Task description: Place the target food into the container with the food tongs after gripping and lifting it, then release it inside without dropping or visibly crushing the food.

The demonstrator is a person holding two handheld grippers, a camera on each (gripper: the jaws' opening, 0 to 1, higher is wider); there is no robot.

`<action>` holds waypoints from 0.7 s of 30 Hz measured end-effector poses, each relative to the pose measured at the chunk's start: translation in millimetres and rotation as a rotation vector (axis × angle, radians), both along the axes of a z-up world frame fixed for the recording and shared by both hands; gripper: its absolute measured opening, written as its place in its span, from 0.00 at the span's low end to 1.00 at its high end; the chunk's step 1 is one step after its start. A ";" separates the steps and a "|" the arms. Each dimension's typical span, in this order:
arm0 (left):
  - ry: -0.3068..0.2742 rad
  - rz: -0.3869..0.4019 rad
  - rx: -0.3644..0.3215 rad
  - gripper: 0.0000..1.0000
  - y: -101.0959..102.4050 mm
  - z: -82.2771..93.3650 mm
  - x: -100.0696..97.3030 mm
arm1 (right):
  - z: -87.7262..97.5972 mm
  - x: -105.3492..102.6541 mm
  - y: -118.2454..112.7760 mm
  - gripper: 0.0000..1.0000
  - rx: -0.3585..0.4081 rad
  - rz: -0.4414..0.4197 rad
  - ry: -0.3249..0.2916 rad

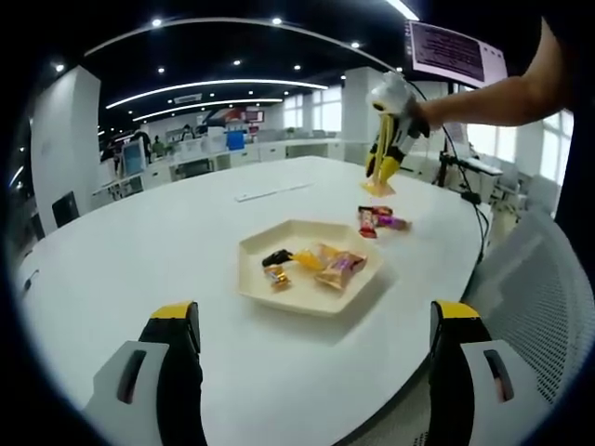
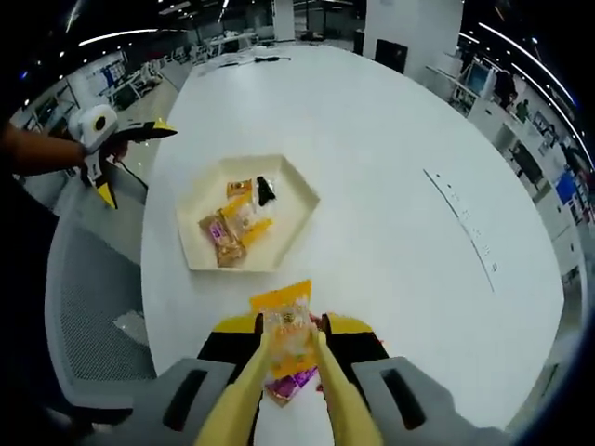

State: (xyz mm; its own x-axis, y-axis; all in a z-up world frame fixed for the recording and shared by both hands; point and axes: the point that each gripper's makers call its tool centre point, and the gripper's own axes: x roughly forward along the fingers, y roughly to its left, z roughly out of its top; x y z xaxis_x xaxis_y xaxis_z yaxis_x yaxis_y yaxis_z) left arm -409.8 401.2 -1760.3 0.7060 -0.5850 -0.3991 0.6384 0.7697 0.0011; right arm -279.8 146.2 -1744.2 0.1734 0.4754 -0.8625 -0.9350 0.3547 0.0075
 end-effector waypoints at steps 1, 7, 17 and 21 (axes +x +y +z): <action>0.002 -0.002 0.001 0.99 -0.2 -0.4 -0.3 | 0.7 0.7 0.8 0.24 0.000 -0.001 0.000; 0.000 -0.006 0.002 0.99 -0.3 -0.4 -0.8 | 5.0 4.8 6.8 0.24 0.003 -0.010 -0.001; 0.004 -0.013 0.013 0.99 -1.0 -2.0 -1.7 | 3.7 5.8 27.6 0.24 0.003 0.015 0.008; 0.004 -0.012 0.015 0.99 -0.6 -2.3 -1.5 | 3.8 7.1 37.0 0.24 0.009 0.021 0.009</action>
State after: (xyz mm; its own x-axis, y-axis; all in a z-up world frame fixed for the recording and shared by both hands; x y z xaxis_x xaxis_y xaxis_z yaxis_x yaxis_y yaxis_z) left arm -411.4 400.6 -1762.7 0.6970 -0.5874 -0.4112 0.6479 0.7616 0.0102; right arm -272.7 183.2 -1740.4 0.1560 0.4870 -0.8593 -0.9420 0.3351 0.0189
